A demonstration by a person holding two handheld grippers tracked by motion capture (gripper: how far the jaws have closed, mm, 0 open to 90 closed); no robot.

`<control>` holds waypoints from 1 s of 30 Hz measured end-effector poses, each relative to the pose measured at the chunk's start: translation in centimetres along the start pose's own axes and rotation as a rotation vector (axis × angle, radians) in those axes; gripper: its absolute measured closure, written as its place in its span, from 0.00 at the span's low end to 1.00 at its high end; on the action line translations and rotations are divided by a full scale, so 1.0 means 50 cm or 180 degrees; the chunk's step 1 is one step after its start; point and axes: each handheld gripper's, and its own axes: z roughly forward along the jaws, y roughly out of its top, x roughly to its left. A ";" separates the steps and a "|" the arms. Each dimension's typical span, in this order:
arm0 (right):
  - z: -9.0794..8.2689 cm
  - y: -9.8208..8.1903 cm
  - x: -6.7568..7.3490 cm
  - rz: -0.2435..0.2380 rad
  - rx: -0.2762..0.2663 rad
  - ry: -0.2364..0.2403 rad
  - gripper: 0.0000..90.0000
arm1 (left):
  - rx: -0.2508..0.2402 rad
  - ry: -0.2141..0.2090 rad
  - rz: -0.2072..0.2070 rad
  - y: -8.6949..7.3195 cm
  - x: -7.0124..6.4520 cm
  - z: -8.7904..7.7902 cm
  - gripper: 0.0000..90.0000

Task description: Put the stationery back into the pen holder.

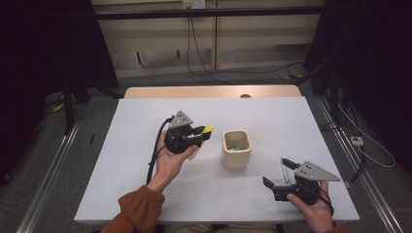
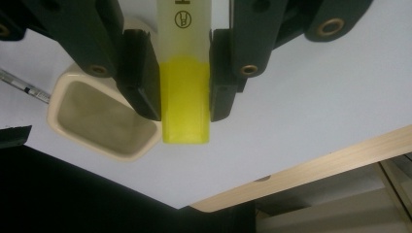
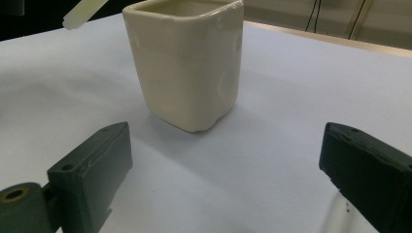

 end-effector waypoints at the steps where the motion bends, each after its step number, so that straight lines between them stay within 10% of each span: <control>1: 0.000 0.000 0.000 0.0001 -0.0001 -0.0001 0.05 | -0.0032 -0.0008 -0.0011 0.001 -0.001 -0.002 0.75; 14: 0.000 0.000 -0.001 0.0004 -0.0006 -0.0004 0.05 | -0.0474 -0.0257 0.0040 0.027 -0.022 -0.029 0.75; 30: 0.000 0.000 -0.001 0.0004 0.0002 -0.0004 0.05 | -0.0612 -0.0388 0.0141 0.089 -0.060 0.003 0.75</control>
